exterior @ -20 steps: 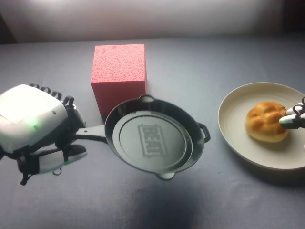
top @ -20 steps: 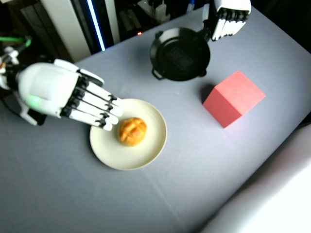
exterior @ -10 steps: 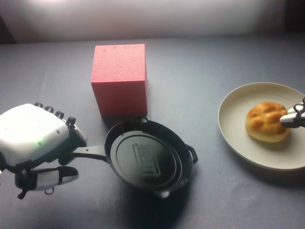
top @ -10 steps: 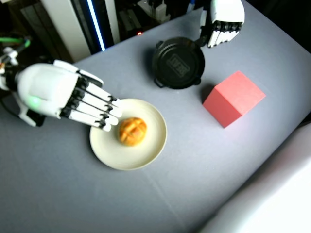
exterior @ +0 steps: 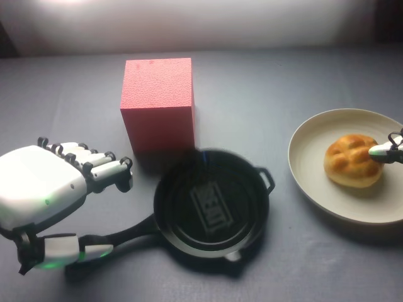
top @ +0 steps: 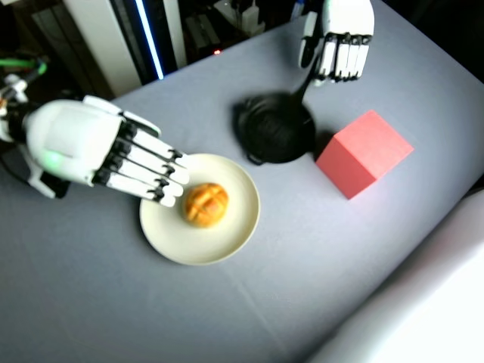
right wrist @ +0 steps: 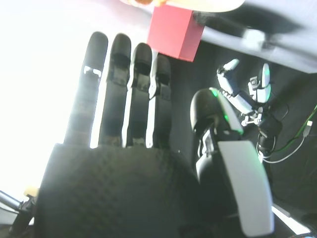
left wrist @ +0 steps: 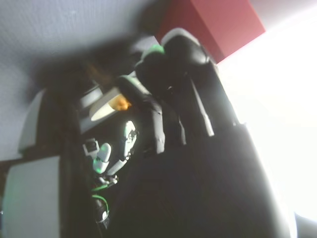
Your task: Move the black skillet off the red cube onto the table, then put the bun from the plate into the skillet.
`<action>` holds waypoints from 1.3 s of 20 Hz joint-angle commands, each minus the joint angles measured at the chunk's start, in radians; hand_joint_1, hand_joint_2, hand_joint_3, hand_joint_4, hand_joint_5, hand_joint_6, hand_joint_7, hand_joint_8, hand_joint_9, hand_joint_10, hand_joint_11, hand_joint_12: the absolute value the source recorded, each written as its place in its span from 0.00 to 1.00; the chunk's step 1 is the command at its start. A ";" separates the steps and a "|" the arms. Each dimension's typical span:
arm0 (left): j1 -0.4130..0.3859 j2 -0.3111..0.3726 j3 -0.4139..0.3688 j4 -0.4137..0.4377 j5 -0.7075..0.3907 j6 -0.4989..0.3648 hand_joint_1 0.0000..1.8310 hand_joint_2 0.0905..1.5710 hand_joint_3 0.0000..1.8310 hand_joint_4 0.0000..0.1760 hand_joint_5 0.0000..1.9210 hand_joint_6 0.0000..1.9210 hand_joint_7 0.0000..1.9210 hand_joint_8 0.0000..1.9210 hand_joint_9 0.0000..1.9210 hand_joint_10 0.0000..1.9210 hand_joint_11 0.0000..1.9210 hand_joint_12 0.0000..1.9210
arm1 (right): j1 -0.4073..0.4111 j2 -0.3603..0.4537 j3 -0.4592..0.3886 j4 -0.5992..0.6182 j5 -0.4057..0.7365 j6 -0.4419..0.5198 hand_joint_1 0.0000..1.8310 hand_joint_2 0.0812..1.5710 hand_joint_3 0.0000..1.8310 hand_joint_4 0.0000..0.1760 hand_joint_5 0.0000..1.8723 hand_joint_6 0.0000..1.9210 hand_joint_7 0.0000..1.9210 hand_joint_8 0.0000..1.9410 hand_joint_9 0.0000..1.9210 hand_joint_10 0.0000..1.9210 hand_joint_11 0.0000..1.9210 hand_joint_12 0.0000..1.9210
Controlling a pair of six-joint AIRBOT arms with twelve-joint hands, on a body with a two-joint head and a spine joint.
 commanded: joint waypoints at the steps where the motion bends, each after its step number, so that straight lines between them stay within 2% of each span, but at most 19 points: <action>1: 0.001 0.009 -0.004 0.008 -0.101 0.003 0.33 0.70 0.00 0.46 0.05 0.62 0.11 0.87 0.17 0.91 0.16 1.00 | 0.007 0.007 0.004 0.015 0.116 0.005 0.24 0.91 0.00 0.00 0.32 0.00 0.35 0.00 0.35 0.00 0.20 0.39; 3: 0.007 0.015 -0.009 0.008 -0.105 0.002 0.30 0.70 0.00 0.46 0.02 0.60 0.13 0.87 0.18 0.93 0.17 1.00 | 0.007 0.007 0.003 0.015 0.115 0.005 0.22 0.92 0.00 0.00 0.32 0.00 0.34 0.00 0.34 0.00 0.19 0.37; 4: 0.011 0.021 -0.013 0.008 -0.113 0.002 0.28 0.72 0.00 0.40 0.00 0.59 0.13 0.87 0.20 0.94 0.20 1.00 | 0.007 0.007 0.003 0.015 0.115 0.005 0.22 0.92 0.00 0.00 0.32 0.00 0.34 0.00 0.34 0.00 0.20 0.37; 5: 0.016 0.030 -0.018 0.006 -0.134 0.002 0.30 0.71 0.00 0.57 0.01 0.59 0.11 0.88 0.17 0.96 0.17 1.00 | 0.008 0.007 0.003 0.015 0.115 0.005 0.22 0.92 0.00 0.00 0.32 0.00 0.35 0.00 0.34 0.00 0.20 0.37; 6: 0.018 0.036 -0.022 0.002 -0.154 0.002 0.33 0.68 0.00 0.51 0.04 0.58 0.07 0.85 0.12 0.93 0.13 1.00 | 0.010 0.007 0.004 0.016 0.115 0.005 0.23 0.92 0.00 0.00 0.31 0.00 0.34 0.00 0.34 0.00 0.20 0.38; 7: 0.022 0.044 -0.025 -0.004 -0.179 0.003 0.33 0.68 0.00 0.51 0.04 0.58 0.07 0.85 0.12 0.93 0.13 1.00 | 0.013 0.007 0.005 0.018 0.115 0.005 0.23 0.92 0.00 0.00 0.31 0.00 0.34 0.00 0.34 0.00 0.20 0.38; 8: 0.026 0.053 -0.029 -0.015 -0.216 0.007 0.34 0.68 0.00 0.24 0.13 0.45 0.12 0.68 0.14 0.74 0.16 0.84 | 0.021 0.007 0.007 0.019 0.115 0.004 0.26 0.92 0.00 0.00 0.31 0.00 0.33 0.00 0.33 0.00 0.19 0.38; 9: 0.032 0.062 -0.038 -0.028 -0.257 0.021 0.34 0.66 0.00 0.23 0.16 0.35 0.16 0.50 0.17 0.53 0.19 0.66 | 0.032 0.007 0.011 0.020 0.115 0.002 0.29 0.91 0.00 0.00 0.32 0.00 0.34 0.00 0.33 0.00 0.18 0.38; 10: 0.041 0.077 -0.053 -0.049 -0.306 0.050 0.34 0.66 0.00 0.23 0.16 0.35 0.16 0.50 0.17 0.53 0.19 0.66 | 0.045 0.007 0.014 0.020 0.115 -0.004 0.29 0.91 0.00 0.00 0.32 0.00 0.34 0.00 0.33 0.00 0.18 0.38; 11: 0.048 0.090 -0.067 -0.066 -0.352 0.073 0.34 0.64 0.00 0.25 0.19 0.24 0.21 0.30 0.21 0.33 0.15 0.56 | 0.056 0.006 0.018 0.021 0.112 -0.009 0.32 0.90 0.00 0.00 0.32 0.00 0.34 0.00 0.34 0.00 0.18 0.39; 12: 0.054 0.097 -0.075 -0.076 -0.391 0.084 0.34 0.63 0.00 0.05 0.24 0.15 0.27 0.16 0.26 0.20 0.14 0.52 | 0.068 0.006 0.024 0.021 0.101 -0.010 0.35 0.89 0.00 0.00 0.32 0.00 0.35 0.00 0.34 0.00 0.18 0.40; 13: 0.060 0.103 -0.081 -0.085 -0.441 0.088 0.30 0.64 0.00 0.22 0.21 0.07 0.24 0.05 0.22 0.09 0.04 0.47 | 0.089 0.000 0.036 0.021 0.078 -0.010 0.40 0.88 0.00 0.00 0.32 0.00 0.35 0.00 0.35 0.00 0.18 0.44; 14: 0.063 0.105 -0.084 -0.090 -0.475 0.089 0.27 0.61 0.00 0.30 0.20 0.03 0.22 0.01 0.20 0.04 0.01 0.46 | 0.105 -0.005 0.048 0.021 0.054 -0.010 0.43 0.87 0.00 0.00 0.32 0.00 0.35 0.00 0.35 0.00 0.17 0.45; 15: 0.065 0.107 -0.087 -0.094 -0.502 0.093 0.26 0.60 0.00 0.28 0.15 0.01 0.17 0.00 0.17 0.01 0.00 0.44 | 0.124 -0.013 0.061 0.019 0.027 -0.010 0.44 0.86 0.00 0.00 0.31 0.00 0.35 0.00 0.35 0.00 0.16 0.47; 16: 0.065 0.108 -0.090 -0.095 -0.525 0.097 0.32 0.62 0.00 0.34 0.15 0.00 0.16 0.00 0.15 0.00 0.00 0.36 | 0.148 -0.023 0.078 0.013 -0.011 -0.011 0.50 0.82 0.00 0.00 0.31 0.00 0.35 0.00 0.35 0.00 0.16 0.49; 17: 0.066 0.108 -0.093 -0.095 -0.540 0.100 0.33 0.65 0.01 0.10 0.13 0.00 0.15 0.00 0.13 0.00 0.00 0.39 | 0.175 -0.037 0.099 0.005 -0.059 -0.011 0.56 0.74 0.00 0.00 0.31 0.00 0.34 0.00 0.33 0.00 0.13 0.59; 18: 0.067 0.109 -0.094 -0.095 -0.547 0.100 0.33 0.65 0.01 0.10 0.13 0.00 0.15 0.00 0.13 0.00 0.00 0.39 | 0.191 -0.047 0.114 0.000 -0.095 -0.012 0.56 0.74 0.00 0.00 0.31 0.00 0.34 0.00 0.33 0.00 0.13 0.59; 20: 0.068 0.109 -0.096 -0.097 -0.551 0.100 0.29 0.65 0.00 0.21 0.14 0.00 0.15 0.00 0.13 0.00 0.00 0.36 | 0.231 -0.071 0.147 -0.023 -0.185 -0.012 0.59 0.62 0.00 0.00 0.33 0.00 0.36 0.00 0.35 0.00 0.12 0.62; 26: 0.069 0.099 -0.096 -0.106 -0.551 0.100 0.32 0.64 0.00 0.26 0.15 0.00 0.16 0.00 0.14 0.00 0.00 0.38 | 0.332 -0.140 0.205 -0.082 -0.385 -0.077 0.55 0.60 0.00 0.03 0.33 0.00 0.37 0.00 0.38 0.01 0.15 0.58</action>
